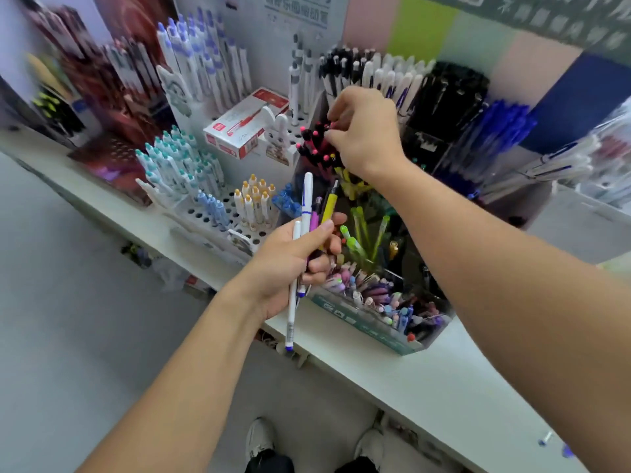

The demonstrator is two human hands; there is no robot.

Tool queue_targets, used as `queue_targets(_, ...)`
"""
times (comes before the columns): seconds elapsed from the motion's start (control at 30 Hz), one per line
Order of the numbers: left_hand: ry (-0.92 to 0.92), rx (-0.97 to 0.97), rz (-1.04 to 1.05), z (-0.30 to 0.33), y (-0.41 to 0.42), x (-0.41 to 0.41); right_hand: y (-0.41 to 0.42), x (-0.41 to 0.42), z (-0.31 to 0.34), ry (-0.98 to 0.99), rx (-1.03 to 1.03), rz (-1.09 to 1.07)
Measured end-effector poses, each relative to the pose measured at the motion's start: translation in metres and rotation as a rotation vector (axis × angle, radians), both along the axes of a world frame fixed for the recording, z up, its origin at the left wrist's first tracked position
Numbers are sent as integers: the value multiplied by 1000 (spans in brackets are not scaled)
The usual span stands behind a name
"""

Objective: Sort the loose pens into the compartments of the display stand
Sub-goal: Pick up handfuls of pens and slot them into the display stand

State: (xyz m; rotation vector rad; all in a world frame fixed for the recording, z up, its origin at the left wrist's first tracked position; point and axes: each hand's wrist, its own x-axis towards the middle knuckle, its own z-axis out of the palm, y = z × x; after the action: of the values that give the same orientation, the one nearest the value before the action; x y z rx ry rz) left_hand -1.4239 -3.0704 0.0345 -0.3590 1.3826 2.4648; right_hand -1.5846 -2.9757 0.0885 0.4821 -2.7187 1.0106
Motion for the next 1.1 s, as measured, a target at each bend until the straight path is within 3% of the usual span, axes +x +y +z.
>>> queue_targets(0.23, 23, -48, 12, -1, -2, 4, 2, 16, 5, -36, 209, 62)
queue_targets(0.33, 56, -77, -21, -3, 2, 3, 34, 48, 19, -98, 117, 118)
queue_targets(0.43, 85, -108, -123, -1, 11, 3, 76, 85, 17, -394, 14, 274)
queue_targets(0.53, 121, -184, -218, 3, 29, 1, 109, 103, 4, -503, -228, 240)
queue_targets(0.67, 166, -281, -331, 1, 49, 0, 144, 118, 1, -340, -412, 103)
queue_targets(0.77, 124, -304, -372, -5, 58, 0, 185, 125, 22, -43, -523, -91)
queue_targets(0.83, 74, -263, -324, -7, 67, -1, 211, 128, 40, 215, -432, -236)
queue_targets(0.9, 41, -201, -277, -8, 78, -2, 225, 128, 47, 341, -230, -309)
queue_targets(1.0, 1, -132, -236, -8, 90, -3, 220, 115, 33, 295, 67, -250)
queue_targets(1.1, -14, -119, -227, -6, 94, -3, 211, 98, 5, 102, 207, -173)
